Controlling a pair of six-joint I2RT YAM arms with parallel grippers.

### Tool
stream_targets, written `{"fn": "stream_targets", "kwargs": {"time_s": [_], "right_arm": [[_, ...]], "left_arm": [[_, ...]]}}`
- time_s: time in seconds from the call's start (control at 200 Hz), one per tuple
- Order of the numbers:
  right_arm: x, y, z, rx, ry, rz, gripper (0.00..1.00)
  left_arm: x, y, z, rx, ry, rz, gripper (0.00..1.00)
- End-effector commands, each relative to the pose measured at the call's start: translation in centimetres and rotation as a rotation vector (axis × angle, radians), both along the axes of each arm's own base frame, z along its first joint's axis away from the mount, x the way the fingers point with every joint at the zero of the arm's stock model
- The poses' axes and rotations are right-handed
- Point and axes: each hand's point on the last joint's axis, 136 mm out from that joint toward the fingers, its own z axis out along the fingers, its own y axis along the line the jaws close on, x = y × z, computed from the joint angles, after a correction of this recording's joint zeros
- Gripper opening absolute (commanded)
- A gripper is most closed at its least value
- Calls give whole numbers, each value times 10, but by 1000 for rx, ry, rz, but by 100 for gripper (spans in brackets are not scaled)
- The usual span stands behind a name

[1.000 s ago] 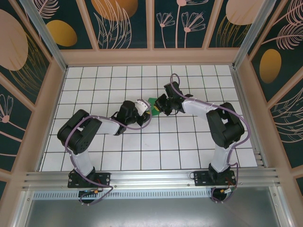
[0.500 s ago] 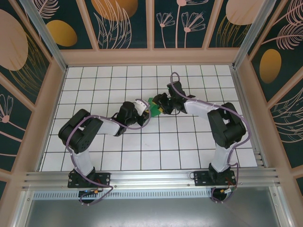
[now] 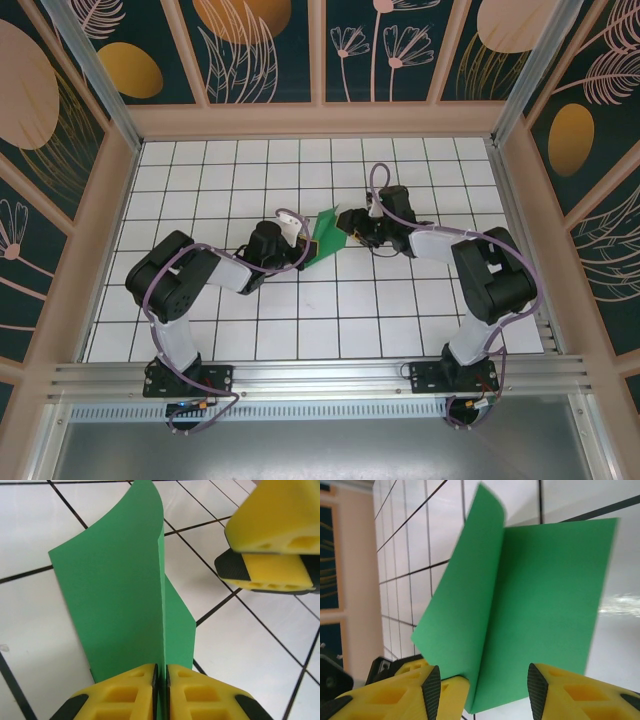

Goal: Fold a paper plane with a square sheet of paper (pick it up from the middle)

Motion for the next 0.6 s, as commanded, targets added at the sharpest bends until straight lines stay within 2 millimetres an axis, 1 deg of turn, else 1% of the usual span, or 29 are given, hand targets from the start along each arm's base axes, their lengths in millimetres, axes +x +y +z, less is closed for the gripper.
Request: {"fn": "stream_targets", "kwargs": {"time_s": [0.0,0.1,0.255,0.38,0.595], "right_arm": [[-2,13,11,46,-119,118,51],[-2,17,5,30,-134,155,50],[0,20,-10,4,-112,187,50],[1,23,-14,-4,-103,197,51],[3,31,-23,-30,-93,222,51]], "left_arm": [[-4,-5,1,-77,58,-4,15],[-5,-7,-2,-88,85,-8,15],[-4,-10,-6,-90,123,-6,15],[-4,-12,-12,-99,167,-4,16],[-2,-14,-13,-116,193,2,16]]}}
